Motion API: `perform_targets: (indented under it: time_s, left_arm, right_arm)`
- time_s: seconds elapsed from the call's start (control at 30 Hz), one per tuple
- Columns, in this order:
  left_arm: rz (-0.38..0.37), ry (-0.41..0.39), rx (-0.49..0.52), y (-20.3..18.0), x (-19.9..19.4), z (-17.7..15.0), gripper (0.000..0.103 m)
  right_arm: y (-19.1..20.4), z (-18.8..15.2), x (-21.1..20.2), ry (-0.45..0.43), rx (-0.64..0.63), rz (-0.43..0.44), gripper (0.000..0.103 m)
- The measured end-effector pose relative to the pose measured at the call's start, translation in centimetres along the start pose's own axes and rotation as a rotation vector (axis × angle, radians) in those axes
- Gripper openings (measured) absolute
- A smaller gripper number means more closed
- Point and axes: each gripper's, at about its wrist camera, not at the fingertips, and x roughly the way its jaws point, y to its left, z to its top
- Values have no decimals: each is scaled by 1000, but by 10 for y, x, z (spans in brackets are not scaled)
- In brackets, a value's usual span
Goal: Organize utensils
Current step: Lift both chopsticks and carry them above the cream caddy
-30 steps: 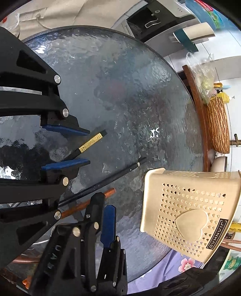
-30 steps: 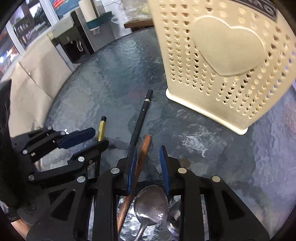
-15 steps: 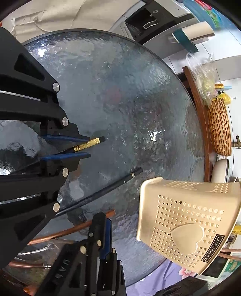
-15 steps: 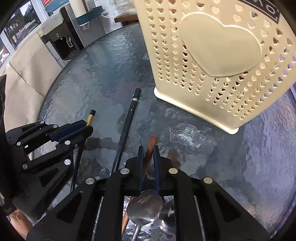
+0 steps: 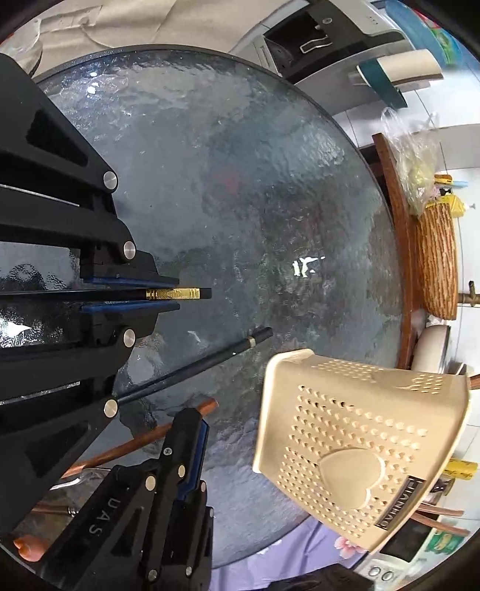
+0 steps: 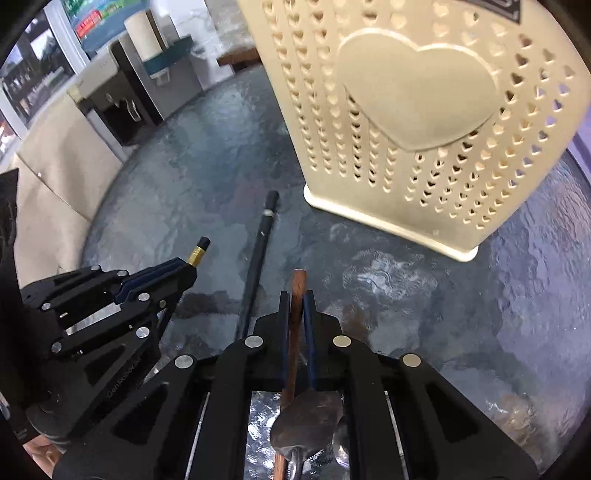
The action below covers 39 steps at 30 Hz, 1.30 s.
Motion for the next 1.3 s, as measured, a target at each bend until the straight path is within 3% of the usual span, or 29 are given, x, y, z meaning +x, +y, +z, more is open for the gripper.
perform_targets:
  time_s: [0.4, 0.73, 1.0, 1.3]
  left_arm:
    - [-29, -131, -30, -3, -49, 9, 6]
    - [-85, -293, -49, -11, -114, 10, 7]
    - [-107, -375, -26, -23, -149, 8, 6]
    - [-120, -401, -17, -26, -159, 4, 6]
  right_arm:
    - [-13, -2, -61, -204, 44, 151, 8]
    - [-15, -21, -133, -399, 10, 249, 7]
    - [-12, -33, -171, -497, -19, 272, 7]
    - [3, -40, -190, -550, -65, 251, 7]
